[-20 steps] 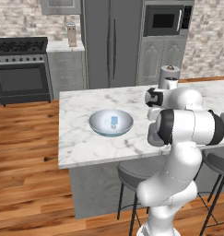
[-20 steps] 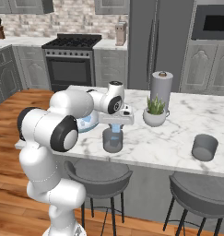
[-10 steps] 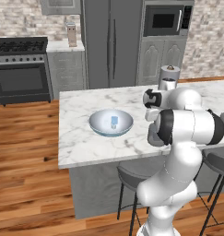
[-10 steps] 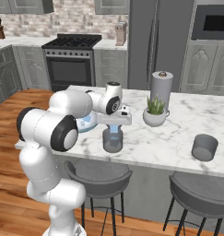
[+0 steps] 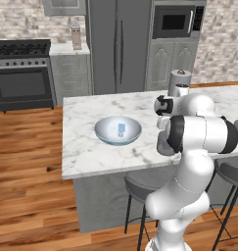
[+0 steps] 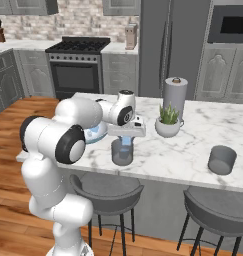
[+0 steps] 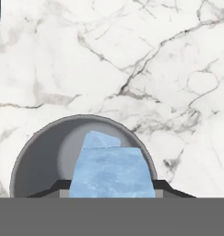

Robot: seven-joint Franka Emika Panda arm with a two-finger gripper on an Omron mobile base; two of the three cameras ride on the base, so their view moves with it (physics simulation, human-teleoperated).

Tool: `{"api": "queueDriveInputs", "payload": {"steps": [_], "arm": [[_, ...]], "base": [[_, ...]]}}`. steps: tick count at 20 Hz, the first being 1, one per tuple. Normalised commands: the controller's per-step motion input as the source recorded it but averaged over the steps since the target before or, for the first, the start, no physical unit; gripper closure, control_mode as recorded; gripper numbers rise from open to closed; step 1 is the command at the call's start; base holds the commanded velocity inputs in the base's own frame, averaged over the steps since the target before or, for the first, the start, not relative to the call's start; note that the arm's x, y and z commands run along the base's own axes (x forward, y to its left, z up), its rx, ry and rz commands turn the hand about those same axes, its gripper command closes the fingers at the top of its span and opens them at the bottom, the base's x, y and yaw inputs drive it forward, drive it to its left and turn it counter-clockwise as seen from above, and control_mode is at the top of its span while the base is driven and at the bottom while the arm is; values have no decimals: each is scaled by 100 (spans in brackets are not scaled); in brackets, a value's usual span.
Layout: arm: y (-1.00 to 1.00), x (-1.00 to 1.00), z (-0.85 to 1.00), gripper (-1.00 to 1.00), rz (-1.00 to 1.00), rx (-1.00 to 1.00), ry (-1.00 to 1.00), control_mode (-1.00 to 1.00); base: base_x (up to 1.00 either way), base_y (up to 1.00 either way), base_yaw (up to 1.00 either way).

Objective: There are four ice cubes in the ice bowl. Place two ice cubes in each glass of water.

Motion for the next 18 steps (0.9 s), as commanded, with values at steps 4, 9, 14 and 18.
{"api": "queueDriveInputs", "payload": {"steps": [4,9,14,18], "arm": [[0,0,0,-100,0,0,0,-100],[0,0,0,-100,0,0,0,-100],[0,1,0,-100,0,0,0,-100],[0,6,5,-100,0,2,0,-100]], "base": [[0,0,0],[0,0,0],[0,0,0],[0,0,0]]}}
